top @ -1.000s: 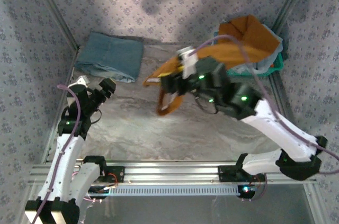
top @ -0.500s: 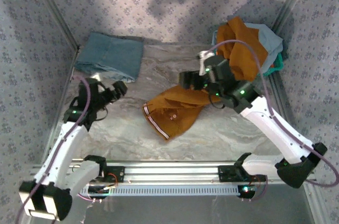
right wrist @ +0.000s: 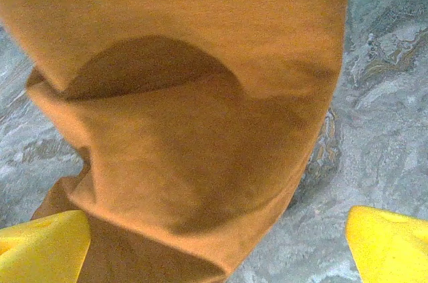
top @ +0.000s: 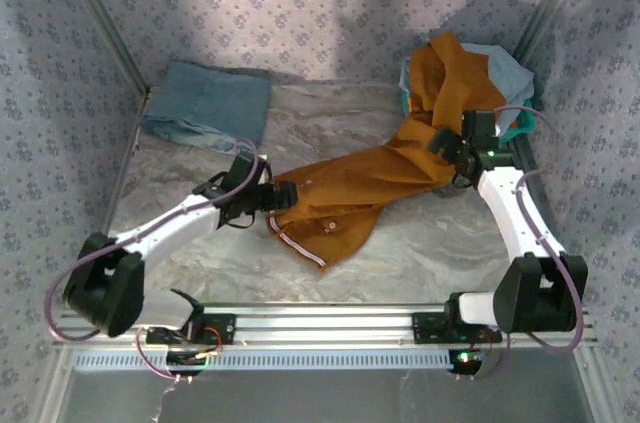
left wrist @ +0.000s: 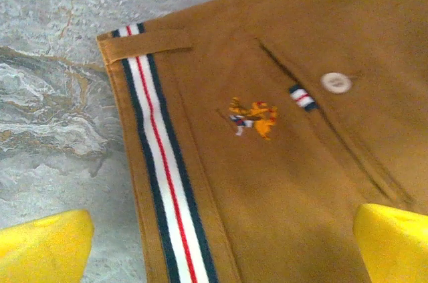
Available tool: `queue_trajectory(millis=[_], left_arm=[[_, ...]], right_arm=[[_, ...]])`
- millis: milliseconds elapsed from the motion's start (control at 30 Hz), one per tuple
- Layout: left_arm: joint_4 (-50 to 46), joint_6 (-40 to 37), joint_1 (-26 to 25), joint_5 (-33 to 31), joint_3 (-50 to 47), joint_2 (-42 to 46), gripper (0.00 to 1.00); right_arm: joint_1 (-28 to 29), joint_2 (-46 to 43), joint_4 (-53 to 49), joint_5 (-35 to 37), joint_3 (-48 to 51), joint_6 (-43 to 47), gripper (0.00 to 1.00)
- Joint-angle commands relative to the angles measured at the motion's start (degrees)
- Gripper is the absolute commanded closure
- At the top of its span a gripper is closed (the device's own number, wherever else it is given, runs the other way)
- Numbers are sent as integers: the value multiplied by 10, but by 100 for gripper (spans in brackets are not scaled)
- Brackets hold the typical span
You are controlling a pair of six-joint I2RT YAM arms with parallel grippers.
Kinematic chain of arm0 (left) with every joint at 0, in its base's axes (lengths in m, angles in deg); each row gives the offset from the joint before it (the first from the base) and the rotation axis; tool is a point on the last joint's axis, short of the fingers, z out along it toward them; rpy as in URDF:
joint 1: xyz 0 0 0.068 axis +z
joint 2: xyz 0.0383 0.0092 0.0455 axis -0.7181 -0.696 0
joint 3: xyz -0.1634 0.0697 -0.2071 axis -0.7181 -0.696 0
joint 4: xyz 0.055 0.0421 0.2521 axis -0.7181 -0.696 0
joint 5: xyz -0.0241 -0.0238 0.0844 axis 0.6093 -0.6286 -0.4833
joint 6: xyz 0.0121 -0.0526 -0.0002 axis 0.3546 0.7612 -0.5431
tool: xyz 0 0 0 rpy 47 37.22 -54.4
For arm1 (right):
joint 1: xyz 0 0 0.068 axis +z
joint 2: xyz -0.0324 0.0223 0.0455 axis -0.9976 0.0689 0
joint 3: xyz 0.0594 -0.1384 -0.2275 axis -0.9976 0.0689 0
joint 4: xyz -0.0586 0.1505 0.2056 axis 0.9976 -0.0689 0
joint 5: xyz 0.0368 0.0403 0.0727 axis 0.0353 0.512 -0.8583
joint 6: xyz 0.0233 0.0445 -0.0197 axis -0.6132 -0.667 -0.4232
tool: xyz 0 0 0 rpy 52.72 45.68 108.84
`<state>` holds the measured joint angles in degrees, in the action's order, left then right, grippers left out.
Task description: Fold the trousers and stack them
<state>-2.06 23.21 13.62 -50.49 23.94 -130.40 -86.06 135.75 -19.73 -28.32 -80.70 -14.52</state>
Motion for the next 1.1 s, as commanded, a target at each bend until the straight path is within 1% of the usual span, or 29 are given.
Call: queue_trajectory(millis=[0, 67, 100, 133, 167, 233, 267, 300, 367, 400, 433, 467, 500, 600, 800, 900, 1067], left_arm=[[35, -17, -1, -16, 17, -47, 0], [54, -15, -1, -3, 16, -83, 0], [70, -12, -2, 9, 12, -100, 2], [84, -8, -2, 18, 8, -114, 5], [97, -3, -2, 23, 3, -124, 8], [132, 6, -2, 36, -11, -141, 20], [142, 9, -2, 39, -15, -146, 27], [153, 9, -2, 44, -20, -151, 36], [159, 11, -2, 43, -22, -157, 57], [159, 8, -1, 43, -22, -157, 70], [157, 5, -1, 43, -21, -156, 82], [154, 2, -1, 43, -20, -154, 95], [150, -2, -1, 42, -18, -149, 100], [123, -8, 0, 36, -6, -126, 100], [44, -20, 8, -15, 40, -30, 100], [3, -33, 20, -24, 68, 19, 100], [-50, -47, 49, -37, 92, 106, 100]], right_arm=[[-24, 39, 52, -53, 18, -4, 0], [-38, 72, 78, -111, 20, 13, 0], [-42, 84, 104, -145, 25, 16, 1], [-45, 97, 130, -173, 31, 21, 2], [-45, 107, 141, -184, 31, 21, 2], [-47, 136, 161, -219, 23, 31, 8], [-49, 147, 169, -232, 19, 34, 13], [-51, 161, 176, -248, 13, 39, 22], [-55, 177, 184, -272, 5, 42, 54], [-57, 177, 189, -281, 4, 41, 71], [-58, 171, 188, -283, 3, 41, 84], [-58, 163, 188, -286, 2, 43, 92], [-57, 147, 186, -288, 0, 45, 100], [-44, 93, 155, -270, -17, 54, 100], [31, -24, 75, -155, -117, 101, 100], [86, -57, 38, -89, -180, 131, 100], [208, -101, 18, 11, -250, 193, 100]])
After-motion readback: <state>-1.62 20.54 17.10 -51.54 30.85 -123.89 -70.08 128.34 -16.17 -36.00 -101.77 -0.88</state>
